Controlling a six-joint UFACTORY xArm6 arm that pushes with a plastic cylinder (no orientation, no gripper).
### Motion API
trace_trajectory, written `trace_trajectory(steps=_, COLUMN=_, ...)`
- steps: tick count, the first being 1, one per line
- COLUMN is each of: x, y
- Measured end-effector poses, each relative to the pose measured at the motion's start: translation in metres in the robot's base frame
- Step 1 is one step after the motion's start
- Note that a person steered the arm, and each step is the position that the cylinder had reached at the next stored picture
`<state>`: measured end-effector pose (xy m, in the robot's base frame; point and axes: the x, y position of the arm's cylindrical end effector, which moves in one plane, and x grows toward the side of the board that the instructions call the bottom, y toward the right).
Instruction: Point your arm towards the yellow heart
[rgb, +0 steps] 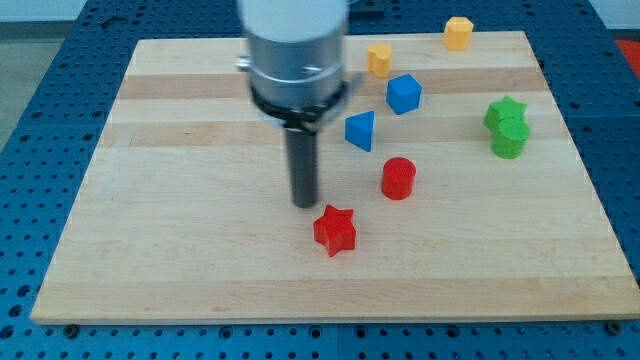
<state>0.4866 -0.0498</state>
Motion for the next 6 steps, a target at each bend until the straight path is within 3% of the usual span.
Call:
trace_trajectory(steps=1, x=-0.045, y=-0.036)
trace_trajectory(steps=2, x=-0.086, y=-0.032)
trace_trajectory(steps=4, x=-0.19, y=0.018)
trace_trajectory(steps=6, x=-0.241, y=0.086)
